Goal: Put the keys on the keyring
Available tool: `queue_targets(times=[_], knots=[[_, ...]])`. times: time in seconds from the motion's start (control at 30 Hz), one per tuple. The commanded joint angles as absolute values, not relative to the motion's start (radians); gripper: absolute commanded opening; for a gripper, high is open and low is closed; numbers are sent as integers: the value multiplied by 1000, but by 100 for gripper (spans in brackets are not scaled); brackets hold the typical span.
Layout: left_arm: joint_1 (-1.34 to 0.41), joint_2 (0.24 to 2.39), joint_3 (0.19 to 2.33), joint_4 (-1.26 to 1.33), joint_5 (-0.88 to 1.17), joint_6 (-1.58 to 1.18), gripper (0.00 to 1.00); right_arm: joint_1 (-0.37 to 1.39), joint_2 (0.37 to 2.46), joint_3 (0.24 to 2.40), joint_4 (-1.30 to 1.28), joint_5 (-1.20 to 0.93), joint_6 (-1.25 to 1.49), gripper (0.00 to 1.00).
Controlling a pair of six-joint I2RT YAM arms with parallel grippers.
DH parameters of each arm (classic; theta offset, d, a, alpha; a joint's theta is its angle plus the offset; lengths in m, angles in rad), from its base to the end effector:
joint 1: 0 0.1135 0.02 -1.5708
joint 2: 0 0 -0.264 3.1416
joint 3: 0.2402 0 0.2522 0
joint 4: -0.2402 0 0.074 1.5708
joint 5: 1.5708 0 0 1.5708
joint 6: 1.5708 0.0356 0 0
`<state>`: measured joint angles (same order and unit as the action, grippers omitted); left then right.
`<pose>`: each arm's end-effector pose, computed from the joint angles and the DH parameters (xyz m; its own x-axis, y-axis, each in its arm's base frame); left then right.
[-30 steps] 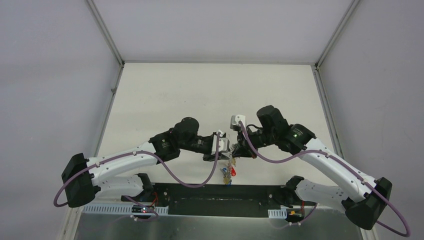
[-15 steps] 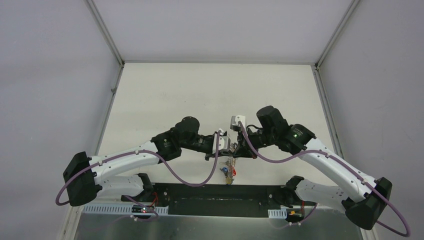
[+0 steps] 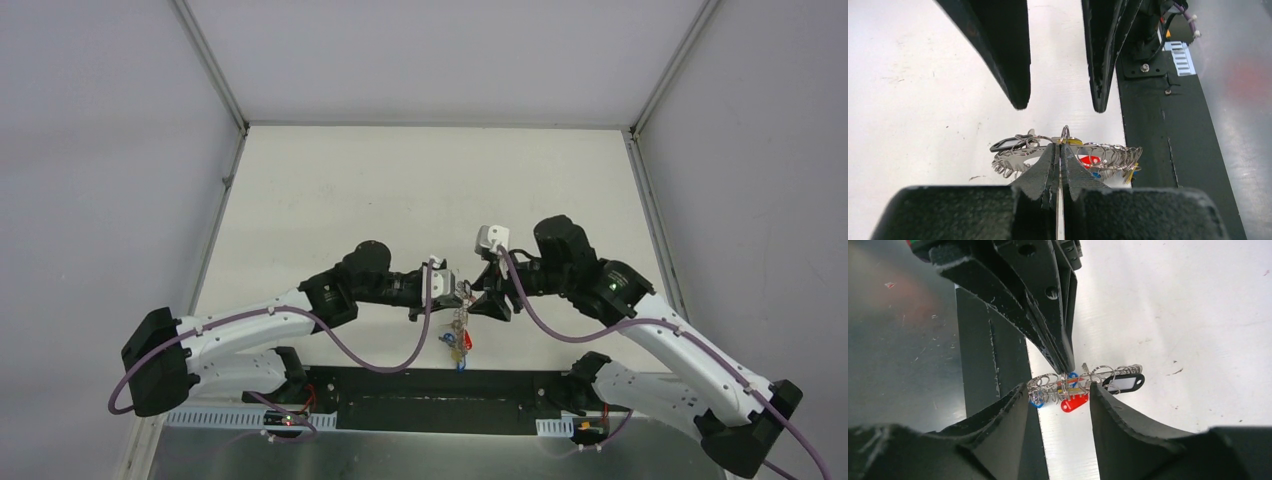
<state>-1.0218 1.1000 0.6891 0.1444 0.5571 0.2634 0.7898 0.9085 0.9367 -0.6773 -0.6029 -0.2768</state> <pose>0.1140 -0.2225 0.2785 0.1251 0.2189 -0.9677 0.9919 -0.0510 0.1167 0.1146 0.1443 0.3261 -0.1626 -0.4837 -0.8600 -0.9849 0.1319 0.1120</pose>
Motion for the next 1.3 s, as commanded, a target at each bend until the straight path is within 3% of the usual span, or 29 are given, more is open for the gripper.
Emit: queue_targets(times=[0.0, 0.23, 0.37, 0.6, 0.7, 0.83, 1.03, 1.27], knots=[[-1028, 1023, 626, 397, 506, 203, 0, 792, 837, 884, -574, -565, -241, 51], [-1028, 980, 502, 687, 482, 136, 0, 792, 763, 796, -438, -601, -190, 46], [-1028, 974, 474, 758, 483, 118, 0, 791, 773, 790, -418, -610, -181, 39], [-1029, 985, 473, 790, 507, 94, 0, 792, 802, 802, -389, -646, -176, 34], [-1028, 985, 472, 796, 506, 93, 0, 792, 808, 804, -386, -647, -178, 27], [-1028, 981, 471, 787, 502, 96, 0, 792, 803, 804, -391, -650, -179, 2], [-1028, 953, 467, 743, 475, 109, 0, 792, 795, 810, -418, -643, -196, 0], [-1028, 904, 517, 491, 478, 180, 30, 792, 852, 884, -553, -642, -261, 0]])
